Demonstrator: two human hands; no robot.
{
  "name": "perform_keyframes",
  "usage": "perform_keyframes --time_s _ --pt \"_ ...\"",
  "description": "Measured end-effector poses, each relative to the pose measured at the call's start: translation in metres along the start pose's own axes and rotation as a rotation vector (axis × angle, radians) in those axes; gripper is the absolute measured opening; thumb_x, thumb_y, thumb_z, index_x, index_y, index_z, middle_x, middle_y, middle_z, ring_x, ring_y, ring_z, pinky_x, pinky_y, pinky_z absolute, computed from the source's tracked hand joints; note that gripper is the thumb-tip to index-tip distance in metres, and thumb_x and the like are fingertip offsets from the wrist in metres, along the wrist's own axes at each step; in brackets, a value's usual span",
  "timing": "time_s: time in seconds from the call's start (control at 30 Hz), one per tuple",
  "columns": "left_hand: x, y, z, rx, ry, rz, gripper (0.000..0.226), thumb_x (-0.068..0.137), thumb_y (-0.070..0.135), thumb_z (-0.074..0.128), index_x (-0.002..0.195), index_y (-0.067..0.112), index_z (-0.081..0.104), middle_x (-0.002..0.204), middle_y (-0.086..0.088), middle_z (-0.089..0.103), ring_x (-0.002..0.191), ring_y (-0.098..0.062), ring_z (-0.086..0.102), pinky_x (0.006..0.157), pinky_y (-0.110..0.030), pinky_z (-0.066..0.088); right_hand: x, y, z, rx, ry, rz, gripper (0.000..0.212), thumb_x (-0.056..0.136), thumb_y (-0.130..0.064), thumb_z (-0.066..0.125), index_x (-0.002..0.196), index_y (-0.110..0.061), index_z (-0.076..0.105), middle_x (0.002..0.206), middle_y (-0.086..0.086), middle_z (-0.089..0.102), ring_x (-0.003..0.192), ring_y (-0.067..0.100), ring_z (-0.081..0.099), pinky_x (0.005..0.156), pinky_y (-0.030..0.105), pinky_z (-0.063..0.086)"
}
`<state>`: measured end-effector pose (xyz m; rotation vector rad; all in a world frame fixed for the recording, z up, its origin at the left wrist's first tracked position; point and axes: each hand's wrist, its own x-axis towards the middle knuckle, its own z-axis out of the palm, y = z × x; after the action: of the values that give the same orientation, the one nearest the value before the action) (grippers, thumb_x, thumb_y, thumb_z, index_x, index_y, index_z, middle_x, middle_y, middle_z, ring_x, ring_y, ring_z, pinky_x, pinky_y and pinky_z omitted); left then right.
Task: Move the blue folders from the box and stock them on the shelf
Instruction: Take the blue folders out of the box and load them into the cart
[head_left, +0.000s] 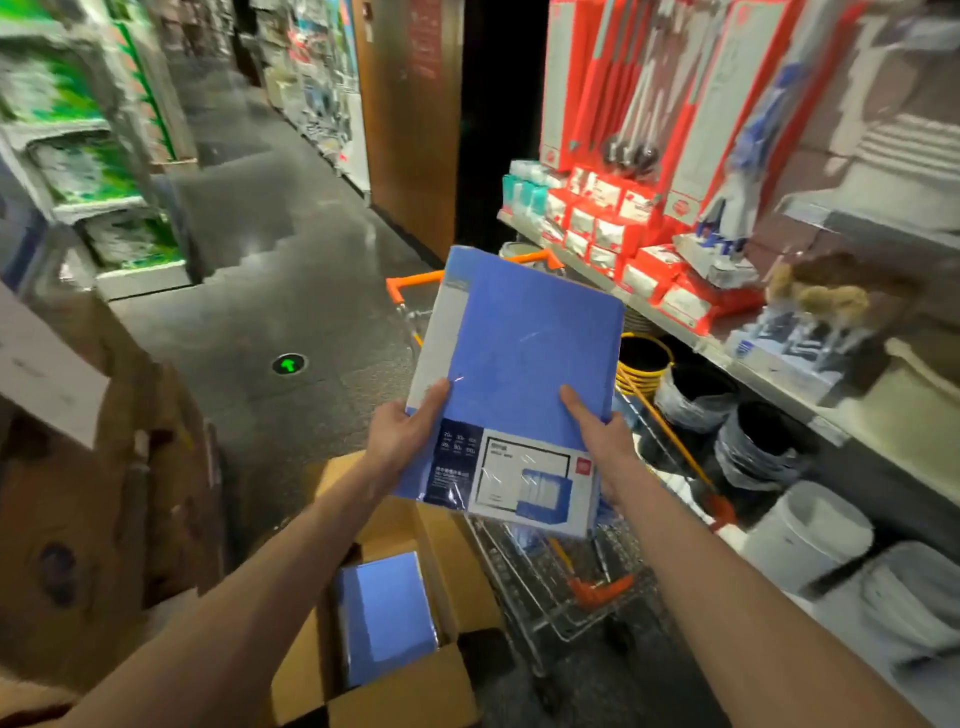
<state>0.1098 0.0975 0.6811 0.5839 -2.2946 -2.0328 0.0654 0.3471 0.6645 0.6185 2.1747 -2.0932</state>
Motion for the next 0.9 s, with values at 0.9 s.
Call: perform_keyframes --time_s 0.9 --pt "0.128 -0.007 0.224 0.075 0.251 -0.255 0.068 0.088 0.051 0.071 0.123 -0.006 0.06 0.114 -0.019 0.069 0.089 -0.034 0.068 0.071 -0.041 0.056 0.196 0.002 -0.163 -0.424 -0.075 0.102 0.043 0.106 -0.03 0.035 0.126 0.003 0.055 0.114 0.024 0.06 0.105 0.037 0.058 0.084 0.039 0.044"
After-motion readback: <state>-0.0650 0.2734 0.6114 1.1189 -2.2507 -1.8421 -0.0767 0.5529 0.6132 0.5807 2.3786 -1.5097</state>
